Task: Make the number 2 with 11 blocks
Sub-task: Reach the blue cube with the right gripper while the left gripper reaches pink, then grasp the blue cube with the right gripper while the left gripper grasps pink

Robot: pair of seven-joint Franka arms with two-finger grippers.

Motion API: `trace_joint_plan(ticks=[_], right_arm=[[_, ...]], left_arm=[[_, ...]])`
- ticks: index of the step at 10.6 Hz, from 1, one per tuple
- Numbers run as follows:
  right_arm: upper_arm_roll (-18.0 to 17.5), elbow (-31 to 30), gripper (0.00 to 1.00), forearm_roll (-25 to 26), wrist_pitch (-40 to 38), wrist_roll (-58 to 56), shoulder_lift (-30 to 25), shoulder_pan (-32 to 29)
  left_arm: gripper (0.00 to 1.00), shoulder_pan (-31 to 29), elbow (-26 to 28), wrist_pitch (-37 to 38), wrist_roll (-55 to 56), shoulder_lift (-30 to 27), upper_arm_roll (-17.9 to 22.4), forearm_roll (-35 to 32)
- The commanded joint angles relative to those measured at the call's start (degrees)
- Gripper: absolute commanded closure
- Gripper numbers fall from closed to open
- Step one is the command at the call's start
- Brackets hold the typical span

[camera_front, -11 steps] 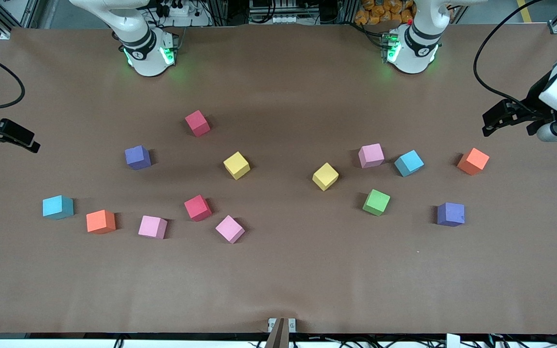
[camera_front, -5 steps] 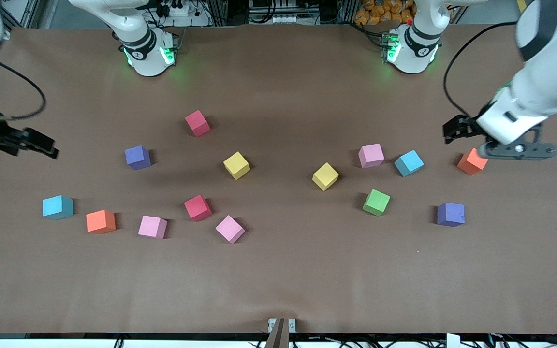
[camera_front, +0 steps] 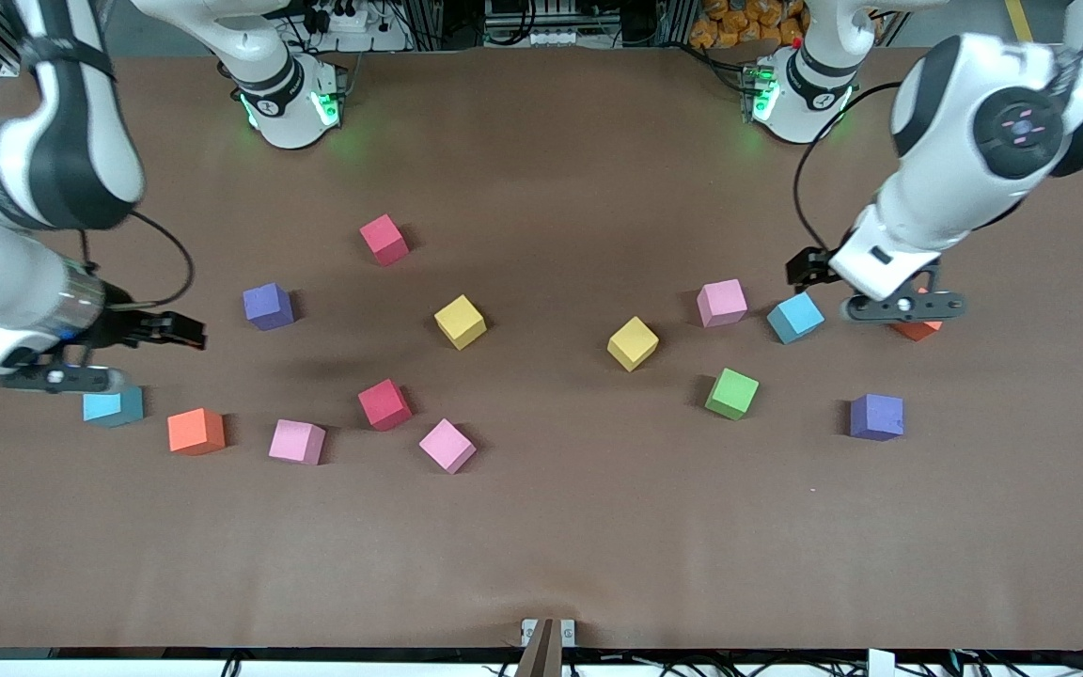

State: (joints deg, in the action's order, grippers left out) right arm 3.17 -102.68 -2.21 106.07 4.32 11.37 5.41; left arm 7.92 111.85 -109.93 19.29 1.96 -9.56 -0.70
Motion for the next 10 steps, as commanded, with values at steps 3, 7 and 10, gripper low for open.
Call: trace_joint_plan(ticks=[3,7,10], right_arm=[[0.17,-11.82,0.0,-0.07,5.28,-9.19,-0.66,-0.13],[0.17,-11.75,0.0,0.27,6.69,-14.69,5.49,-1.02],[0.26,-12.02,0.0,0.28,7.93,-14.69,7.78,-1.11]], left_arm=[[0.0,-0.27,9.35,-11.0,5.58,1.36,-3.52,1.06],[0.0,-0.18,11.54,-15.91,11.3,6.2,-6.25,1.06],[0.0,-0.27,16.37,-23.39,11.38,7.87,-6.26,1.06]])
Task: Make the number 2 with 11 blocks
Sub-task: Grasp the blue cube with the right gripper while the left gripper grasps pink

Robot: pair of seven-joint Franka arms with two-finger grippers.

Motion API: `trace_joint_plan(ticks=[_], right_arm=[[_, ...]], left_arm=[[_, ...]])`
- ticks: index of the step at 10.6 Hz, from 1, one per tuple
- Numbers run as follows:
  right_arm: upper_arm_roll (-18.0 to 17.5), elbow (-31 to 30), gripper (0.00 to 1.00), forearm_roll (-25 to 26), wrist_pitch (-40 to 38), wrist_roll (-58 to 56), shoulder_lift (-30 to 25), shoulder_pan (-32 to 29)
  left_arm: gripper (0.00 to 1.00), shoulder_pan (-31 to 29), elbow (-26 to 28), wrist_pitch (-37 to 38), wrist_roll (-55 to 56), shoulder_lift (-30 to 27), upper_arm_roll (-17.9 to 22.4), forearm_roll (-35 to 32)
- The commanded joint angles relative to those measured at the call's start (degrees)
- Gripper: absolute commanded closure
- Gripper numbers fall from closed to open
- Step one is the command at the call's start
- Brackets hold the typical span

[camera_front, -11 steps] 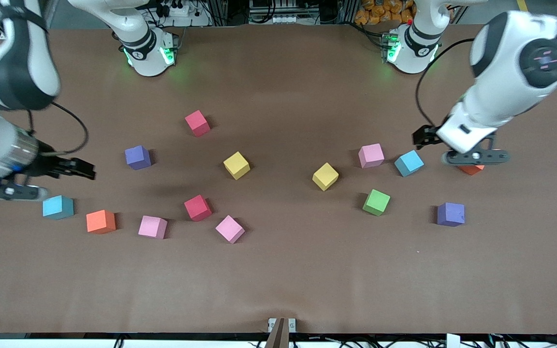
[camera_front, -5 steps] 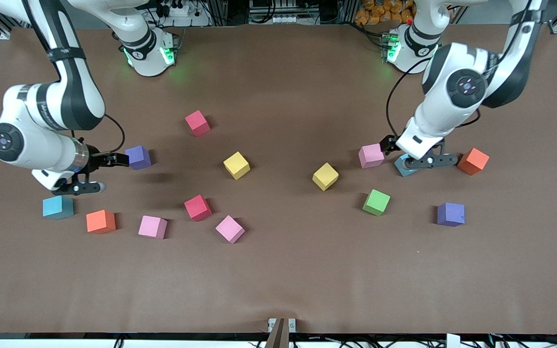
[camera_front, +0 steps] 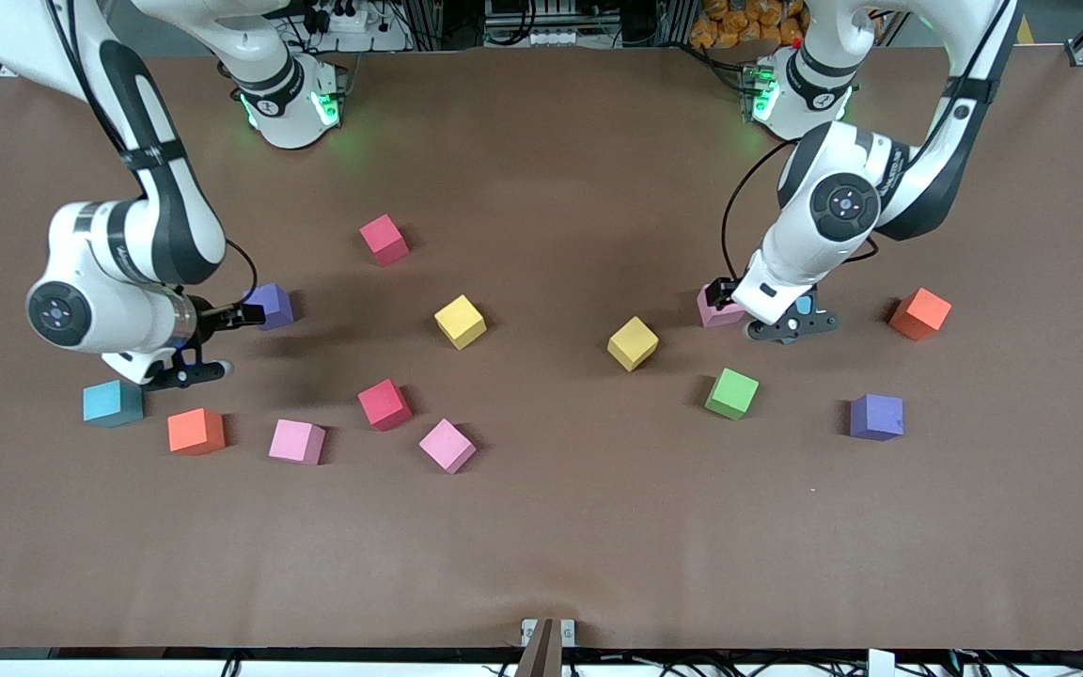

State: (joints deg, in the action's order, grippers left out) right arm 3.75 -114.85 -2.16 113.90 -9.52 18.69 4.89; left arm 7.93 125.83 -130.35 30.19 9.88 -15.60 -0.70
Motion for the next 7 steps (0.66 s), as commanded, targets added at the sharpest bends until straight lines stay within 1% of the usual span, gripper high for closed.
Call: trace_joint_plan(ticks=[1,4,7], right_arm=[[-0.33,0.06,0.0,0.31,0.1,-0.85,1.16,-0.58],[-0.33,-0.89,0.0,0.31,0.27,-0.85,2.4,0.12],[-0.33,-3.53,0.0,0.57,1.15,-0.85,2.22,0.21]], left_arm=[[0.0,-0.29,2.57,-3.59,0.66,1.01,-0.22,1.05],[0.0,-0.37,4.59,-6.75,0.84,2.6,-0.22,1.05],[0.0,-0.46,4.51,-8.25,0.84,5.41,-0.22,1.05]])
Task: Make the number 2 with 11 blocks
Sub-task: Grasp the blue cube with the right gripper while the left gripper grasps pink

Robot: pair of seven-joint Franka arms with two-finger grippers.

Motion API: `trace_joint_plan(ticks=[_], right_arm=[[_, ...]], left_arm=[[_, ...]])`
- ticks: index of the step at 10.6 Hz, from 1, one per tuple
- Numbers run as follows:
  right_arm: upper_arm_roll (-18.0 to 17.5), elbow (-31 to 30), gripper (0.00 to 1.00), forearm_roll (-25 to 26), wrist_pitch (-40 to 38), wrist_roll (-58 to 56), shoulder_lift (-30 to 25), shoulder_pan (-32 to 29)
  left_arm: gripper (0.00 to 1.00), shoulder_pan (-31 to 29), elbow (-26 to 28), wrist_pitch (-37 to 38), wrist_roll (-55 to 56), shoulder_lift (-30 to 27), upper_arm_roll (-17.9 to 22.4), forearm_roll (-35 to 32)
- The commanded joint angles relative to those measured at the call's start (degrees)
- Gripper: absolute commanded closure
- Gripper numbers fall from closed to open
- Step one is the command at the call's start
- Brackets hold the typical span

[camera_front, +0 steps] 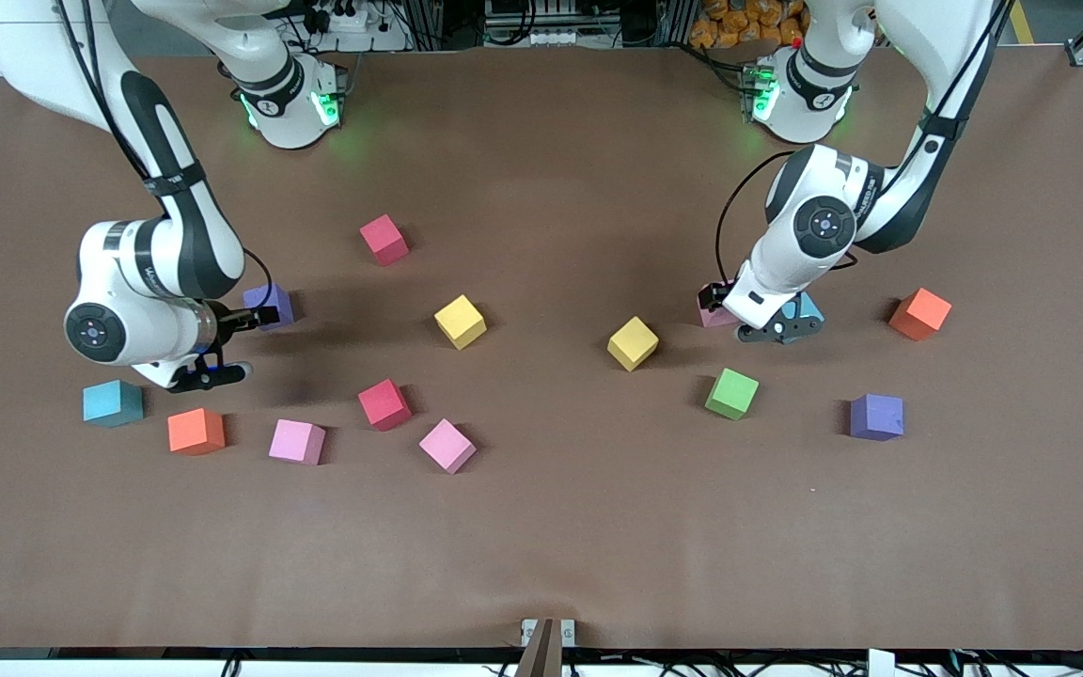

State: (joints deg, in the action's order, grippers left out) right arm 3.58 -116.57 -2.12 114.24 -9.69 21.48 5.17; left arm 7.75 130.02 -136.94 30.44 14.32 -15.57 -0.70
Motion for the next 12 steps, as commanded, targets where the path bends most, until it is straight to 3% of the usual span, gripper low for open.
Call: trace_joint_plan(ticks=[1,8,9,12], right_arm=[[-0.15,-2.52,0.0,0.71,0.9,-0.76,-0.57,0.01],[-0.15,-4.02,0.0,2.38,0.98,-0.77,0.75,1.59],[-0.15,-4.02,0.0,2.73,1.42,-0.77,1.1,1.77],[-0.15,-4.19,0.0,3.43,2.56,-0.77,2.6,2.03]], left_arm=[[0.0,-0.28,0.33,-2.02,0.59,1.5,-0.25,1.05],[0.0,-0.2,-0.11,-3.51,0.67,5.45,-0.25,1.14],[0.06,-0.19,-0.11,-4.3,0.67,6.15,-0.25,1.14],[0.54,0.24,-0.82,-4.83,0.59,7.48,-0.25,1.05]])
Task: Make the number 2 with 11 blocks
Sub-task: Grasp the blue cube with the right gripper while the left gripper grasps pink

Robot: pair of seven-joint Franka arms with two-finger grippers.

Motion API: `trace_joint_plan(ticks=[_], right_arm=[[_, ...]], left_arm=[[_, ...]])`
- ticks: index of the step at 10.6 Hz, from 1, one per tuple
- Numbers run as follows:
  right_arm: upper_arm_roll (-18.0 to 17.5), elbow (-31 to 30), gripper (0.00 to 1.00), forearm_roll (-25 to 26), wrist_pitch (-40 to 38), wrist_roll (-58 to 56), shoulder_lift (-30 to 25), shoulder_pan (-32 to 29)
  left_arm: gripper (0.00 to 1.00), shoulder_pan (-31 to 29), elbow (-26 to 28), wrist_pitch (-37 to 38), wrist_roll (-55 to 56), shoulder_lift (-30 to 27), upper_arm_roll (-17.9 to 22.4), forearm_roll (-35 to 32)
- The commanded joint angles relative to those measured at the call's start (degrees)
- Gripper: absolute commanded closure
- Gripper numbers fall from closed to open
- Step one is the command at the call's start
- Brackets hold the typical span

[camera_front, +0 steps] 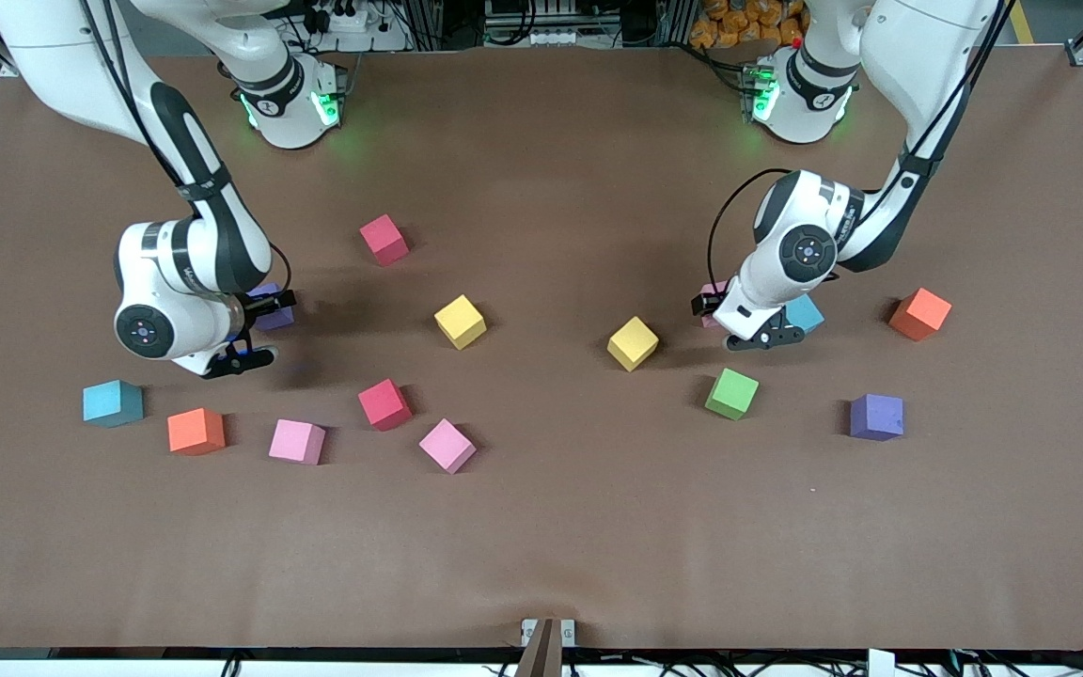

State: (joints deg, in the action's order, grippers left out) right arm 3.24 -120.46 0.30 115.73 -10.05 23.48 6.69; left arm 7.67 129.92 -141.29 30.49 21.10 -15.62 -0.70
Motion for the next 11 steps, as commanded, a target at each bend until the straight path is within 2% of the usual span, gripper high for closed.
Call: trace_joint_plan(ticks=[1,3,4,6,8,10,11], right_arm=[[0.19,-0.56,0.0,1.45,1.77,-0.41,0.6,0.61],[0.19,-1.96,0.0,1.63,3.0,-0.41,0.78,0.96],[0.19,-2.32,0.01,1.8,3.44,-0.41,0.78,0.96],[0.19,-2.41,0.17,1.89,3.62,-0.41,0.86,1.13],[0.19,-2.41,0.26,2.59,3.62,-0.41,0.86,1.22],[0.28,-2.41,0.44,3.38,3.27,-0.41,0.34,1.14],[0.28,-2.32,0.49,4.08,3.27,-0.41,0.16,1.14]], left_arm=[[0.62,0.24,-0.72,-0.39,0.54,0.7,-0.21,1.05],[0.73,0.24,-0.72,-0.39,0.62,0.09,-1.08,1.14],[0.73,-0.02,-0.81,-0.31,0.71,-0.09,-2.04,1.14],[0.72,-0.02,-0.98,-0.04,4.03,-0.36,-4.76,1.14],[0.72,-0.02,-0.98,0.31,6.76,-0.97,-8.01,1.14],[0.71,0.07,-0.98,0.4,7.57,-0.97,-11.18,1.05],[0.71,0.07,-1.33,0.31,7.57,-0.97,-12.93,1.05]])
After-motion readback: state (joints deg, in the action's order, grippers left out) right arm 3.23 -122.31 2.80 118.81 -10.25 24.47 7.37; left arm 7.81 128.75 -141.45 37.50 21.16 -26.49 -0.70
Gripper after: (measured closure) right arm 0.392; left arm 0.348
